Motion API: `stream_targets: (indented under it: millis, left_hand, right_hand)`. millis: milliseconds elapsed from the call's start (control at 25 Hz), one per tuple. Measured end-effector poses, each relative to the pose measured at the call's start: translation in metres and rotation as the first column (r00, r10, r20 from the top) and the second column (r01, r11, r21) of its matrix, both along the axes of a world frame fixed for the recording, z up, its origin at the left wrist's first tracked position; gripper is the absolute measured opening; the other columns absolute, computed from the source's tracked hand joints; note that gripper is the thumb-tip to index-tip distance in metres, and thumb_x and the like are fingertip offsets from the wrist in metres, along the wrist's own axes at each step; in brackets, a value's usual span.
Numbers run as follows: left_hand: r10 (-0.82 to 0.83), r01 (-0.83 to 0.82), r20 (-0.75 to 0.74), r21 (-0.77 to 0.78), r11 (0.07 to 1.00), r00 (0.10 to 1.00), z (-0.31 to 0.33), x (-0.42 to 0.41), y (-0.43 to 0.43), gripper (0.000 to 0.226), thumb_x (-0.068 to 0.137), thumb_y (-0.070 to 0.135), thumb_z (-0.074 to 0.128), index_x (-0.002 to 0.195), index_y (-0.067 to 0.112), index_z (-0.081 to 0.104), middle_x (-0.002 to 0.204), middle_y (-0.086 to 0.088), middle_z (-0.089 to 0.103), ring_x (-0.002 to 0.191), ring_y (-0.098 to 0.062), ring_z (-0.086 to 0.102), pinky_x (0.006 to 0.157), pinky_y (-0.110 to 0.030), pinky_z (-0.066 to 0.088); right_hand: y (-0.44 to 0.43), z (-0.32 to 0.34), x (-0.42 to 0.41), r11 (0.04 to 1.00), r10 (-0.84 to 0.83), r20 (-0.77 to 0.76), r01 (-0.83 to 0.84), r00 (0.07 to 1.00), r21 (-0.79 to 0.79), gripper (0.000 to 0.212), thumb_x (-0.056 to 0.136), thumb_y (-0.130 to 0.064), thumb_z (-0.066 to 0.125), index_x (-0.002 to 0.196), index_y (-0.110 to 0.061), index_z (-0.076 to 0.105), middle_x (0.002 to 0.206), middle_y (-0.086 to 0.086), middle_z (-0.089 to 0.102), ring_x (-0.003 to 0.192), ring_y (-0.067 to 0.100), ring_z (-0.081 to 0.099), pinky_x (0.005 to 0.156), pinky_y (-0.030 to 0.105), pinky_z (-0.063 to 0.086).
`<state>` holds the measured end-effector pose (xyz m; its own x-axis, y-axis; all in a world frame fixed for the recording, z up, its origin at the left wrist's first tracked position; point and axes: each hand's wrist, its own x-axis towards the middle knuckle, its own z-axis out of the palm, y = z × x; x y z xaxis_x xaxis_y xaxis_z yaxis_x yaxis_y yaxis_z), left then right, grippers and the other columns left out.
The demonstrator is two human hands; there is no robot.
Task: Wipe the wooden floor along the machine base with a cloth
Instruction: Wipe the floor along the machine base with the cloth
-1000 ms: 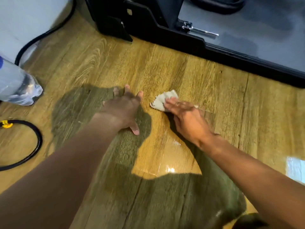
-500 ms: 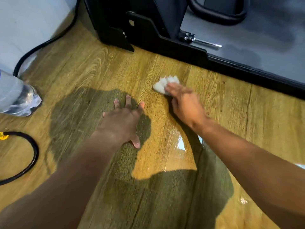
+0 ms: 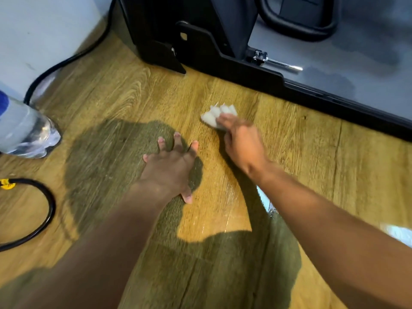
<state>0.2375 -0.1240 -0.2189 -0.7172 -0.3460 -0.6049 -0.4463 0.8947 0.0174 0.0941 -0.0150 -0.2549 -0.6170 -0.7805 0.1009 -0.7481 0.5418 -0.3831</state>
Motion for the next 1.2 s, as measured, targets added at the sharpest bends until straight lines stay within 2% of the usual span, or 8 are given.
stream_targets:
  millis: [160, 280, 400, 560, 720, 840, 1080, 1200]
  left_hand:
    - [0.013, -0.013, -0.015, -0.019, 1.0, 1.0, -0.001, 0.005, 0.001, 0.142, 0.053, 0.052, 0.085, 0.15, 0.013, -0.011, 0.157, -0.012, -0.018, 0.143, -0.043, -0.006, 0.106, -0.062, 0.029]
    - [0.026, -0.026, 0.003, 0.001, 1.0, 1.0, 0.004, 0.004, 0.0, 0.141, 0.055, 0.05, 0.085, 0.15, 0.01, -0.012, 0.156, -0.012, -0.021, 0.143, -0.041, -0.008, 0.107, -0.062, 0.027]
    - [0.028, -0.028, -0.001, 0.022, 0.999, 1.0, 0.007, 0.005, -0.002, 0.139, 0.058, 0.051, 0.084, 0.15, 0.011, -0.013, 0.156, -0.011, -0.023, 0.143, -0.04, -0.01, 0.109, -0.06, 0.027]
    - [0.056, -0.055, -0.016, 0.029, 0.998, 0.998, 0.005, 0.008, 0.0, 0.137, 0.059, 0.049, 0.084, 0.15, 0.011, -0.011, 0.156, -0.009, -0.022, 0.143, -0.038, -0.012, 0.111, -0.06, 0.021]
    - [0.144, -0.143, -0.021, 0.031, 0.989, 0.989, 0.004, 0.008, 0.0, 0.144, 0.053, 0.049, 0.087, 0.149, 0.006, -0.01, 0.155, -0.019, -0.021, 0.144, -0.033, -0.013, 0.114, -0.055, 0.016]
    - [0.129, -0.128, -0.048, 0.014, 0.992, 0.991, 0.003, 0.011, -0.002, 0.145, 0.052, 0.055, 0.085, 0.149, 0.006, -0.01, 0.155, -0.021, -0.018, 0.145, -0.032, -0.01, 0.113, -0.052, 0.018]
    - [0.181, -0.178, -0.117, 0.039, 0.983, 0.976, -0.002, 0.017, 0.0, 0.144, 0.052, 0.055, 0.085, 0.149, 0.004, -0.009, 0.157, -0.016, -0.015, 0.145, -0.028, -0.011, 0.114, -0.05, 0.015]
    - [0.197, -0.184, -0.145, 0.099, 0.978, 0.97, -0.002, 0.029, -0.002, 0.139, 0.056, 0.061, 0.079, 0.15, 0.008, -0.008, 0.157, -0.008, -0.018, 0.145, -0.024, -0.014, 0.116, -0.044, 0.011]
  right_hand:
    - [0.013, -0.003, -0.002, 0.976, 0.197, -0.051, -0.191, 0.979, 0.105, 0.052, 0.086, 0.006, 0.051, 0.133, -0.017, 0.052, 0.142, 0.003, 0.048, 0.127, 0.022, 0.05, 0.105, 0.042, 0.042]
    - [-0.024, 0.006, -0.048, 0.992, 0.055, -0.035, -0.05, 0.998, 0.116, 0.052, 0.089, 0.008, 0.044, 0.134, -0.016, 0.05, 0.144, 0.004, 0.044, 0.128, 0.022, 0.049, 0.106, 0.041, 0.041]
    - [-0.033, 0.005, -0.023, 0.998, -0.044, 0.02, 0.043, 0.999, 0.052, 0.056, 0.085, 0.013, 0.044, 0.133, -0.014, 0.051, 0.143, 0.006, 0.046, 0.126, 0.022, 0.05, 0.105, 0.041, 0.042]
    - [-0.007, -0.003, 0.021, 0.988, 0.152, -0.011, -0.152, 0.988, -0.003, 0.05, 0.084, 0.007, 0.053, 0.129, -0.014, 0.057, 0.137, 0.003, 0.053, 0.127, 0.019, 0.049, 0.11, 0.034, 0.033]
    - [-0.061, 0.007, -0.038, 0.994, 0.05, -0.011, -0.048, 0.999, 0.102, 0.053, 0.088, 0.008, 0.044, 0.134, -0.018, 0.051, 0.14, 0.005, 0.05, 0.125, 0.022, 0.05, 0.109, 0.037, 0.037]
    - [-0.075, 0.011, -0.029, 0.995, -0.026, 0.025, 0.024, 0.999, 0.097, 0.061, 0.082, 0.013, 0.042, 0.134, -0.017, 0.049, 0.138, 0.008, 0.051, 0.12, 0.026, 0.055, 0.104, 0.035, 0.04]
    - [-0.033, -0.002, 0.02, 0.969, 0.238, -0.021, -0.236, 0.971, 0.075, 0.061, 0.081, 0.012, 0.045, 0.135, -0.016, 0.049, 0.144, 0.005, 0.045, 0.132, 0.019, 0.043, 0.111, 0.038, 0.034]
    - [-0.053, 0.009, -0.006, 0.987, 0.114, -0.01, -0.112, 0.993, 0.118, 0.062, 0.082, 0.014, 0.044, 0.135, -0.017, 0.047, 0.143, 0.007, 0.046, 0.129, 0.023, 0.047, 0.107, 0.04, 0.039]
